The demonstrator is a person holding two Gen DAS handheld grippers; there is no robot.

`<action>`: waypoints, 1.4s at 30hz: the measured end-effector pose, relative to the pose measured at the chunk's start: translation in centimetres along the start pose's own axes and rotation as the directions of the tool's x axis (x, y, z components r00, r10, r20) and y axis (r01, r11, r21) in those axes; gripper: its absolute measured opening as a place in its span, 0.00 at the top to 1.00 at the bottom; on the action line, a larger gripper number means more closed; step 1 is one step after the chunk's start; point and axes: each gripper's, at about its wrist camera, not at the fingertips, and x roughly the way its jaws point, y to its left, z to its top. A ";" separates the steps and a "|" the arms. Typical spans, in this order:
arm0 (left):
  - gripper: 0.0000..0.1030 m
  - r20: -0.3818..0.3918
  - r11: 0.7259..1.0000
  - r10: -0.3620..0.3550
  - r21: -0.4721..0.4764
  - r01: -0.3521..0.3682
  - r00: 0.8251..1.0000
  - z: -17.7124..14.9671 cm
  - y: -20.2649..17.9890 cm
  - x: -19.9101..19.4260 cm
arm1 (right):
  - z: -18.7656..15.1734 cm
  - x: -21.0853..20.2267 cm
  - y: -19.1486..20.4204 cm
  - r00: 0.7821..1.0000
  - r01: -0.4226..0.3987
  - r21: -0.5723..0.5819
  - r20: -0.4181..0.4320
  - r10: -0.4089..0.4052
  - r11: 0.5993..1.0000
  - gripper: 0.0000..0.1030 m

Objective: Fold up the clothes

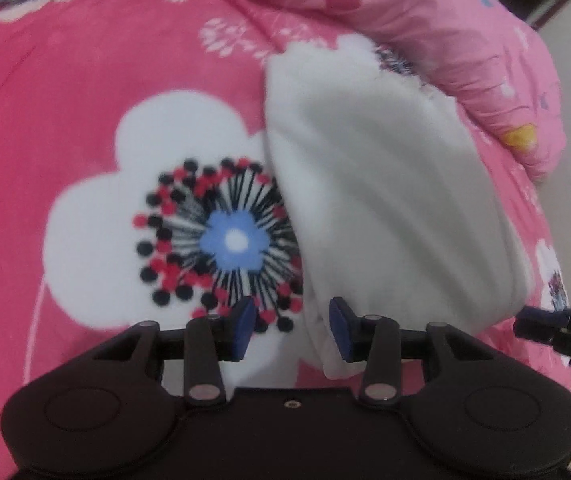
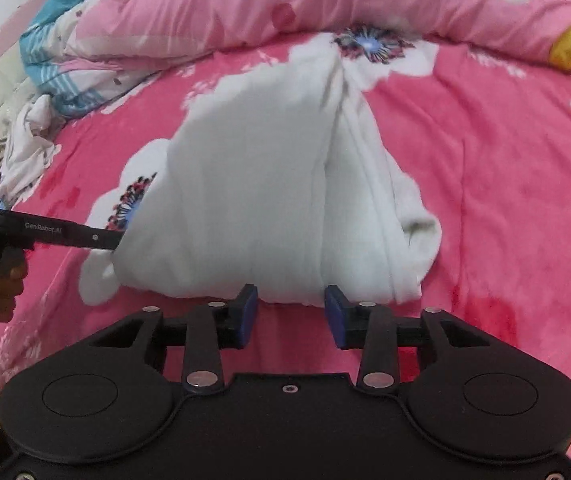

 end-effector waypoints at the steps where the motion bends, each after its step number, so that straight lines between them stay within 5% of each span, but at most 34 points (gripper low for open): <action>1: 0.66 0.009 1.000 0.004 0.019 -0.004 1.000 -0.1 -0.3 -0.5 | -0.2 0.2 -0.2 1.000 0.007 -0.003 0.003 -0.007 1.000 0.70; 7: 0.61 -0.030 0.993 -0.014 0.116 0.017 0.999 -1.7 -1.8 -0.8 | -0.6 0.9 -0.8 0.999 -0.012 0.021 0.036 0.012 1.000 0.72; 12: 0.71 -0.030 0.982 -0.018 0.189 0.024 0.999 -3.6 -3.3 1.7 | -0.5 1.3 -1.4 0.997 -0.051 0.013 0.062 0.050 0.999 0.93; 17: 0.81 0.027 0.969 -0.019 0.247 0.011 0.999 -3.6 -3.7 2.1 | -0.2 -0.8 -1.3 0.997 0.043 -0.118 0.074 -0.034 0.992 1.00; 21: 0.81 0.025 0.958 -0.024 0.285 0.016 0.999 -3.7 -3.4 2.2 | -0.3 -1.6 -4.0 0.975 0.216 -0.125 0.083 -0.207 0.968 1.00; 24: 0.81 0.005 0.956 -0.026 0.292 0.023 1.000 -3.4 -3.4 2.2 | -0.1 -2.8 -4.6 0.974 0.212 -0.090 0.095 -0.204 0.973 1.00; 27: 0.81 -0.011 0.959 -0.026 0.283 0.028 1.000 -3.3 -3.5 2.0 | -0.2 -3.6 -0.9 0.987 0.117 -0.149 0.129 -0.098 0.982 0.94; 29: 0.80 -0.015 0.960 -0.021 0.279 0.024 1.000 -3.3 -3.5 2.0 | -0.4 -3.2 0.9 0.990 0.094 -0.190 0.126 -0.071 0.977 0.71; 31: 0.80 -0.016 0.961 -0.015 0.275 0.019 1.000 -3.3 -3.6 1.9 | -0.9 -1.3 2.9 0.989 0.120 -0.263 0.112 -0.094 0.957 0.62; 35: 0.79 -0.013 0.958 -0.023 0.285 0.026 1.000 -3.2 -3.7 1.9 | -1.0 1.5 2.9 0.984 0.180 -0.394 0.085 -0.159 0.901 0.88; 38: 0.77 -0.015 0.954 -0.038 0.297 0.041 0.999 -3.2 -3.6 1.9 | -0.6 0.3 3.1 0.983 0.184 -0.453 0.085 -0.163 0.872 0.97; 42: 0.75 -0.021 0.954 -0.034 0.299 0.038 0.999 -3.2 -3.2 2.2 | -0.6 -0.7 0.5 0.963 0.258 -0.488 0.062 -0.262 0.834 1.00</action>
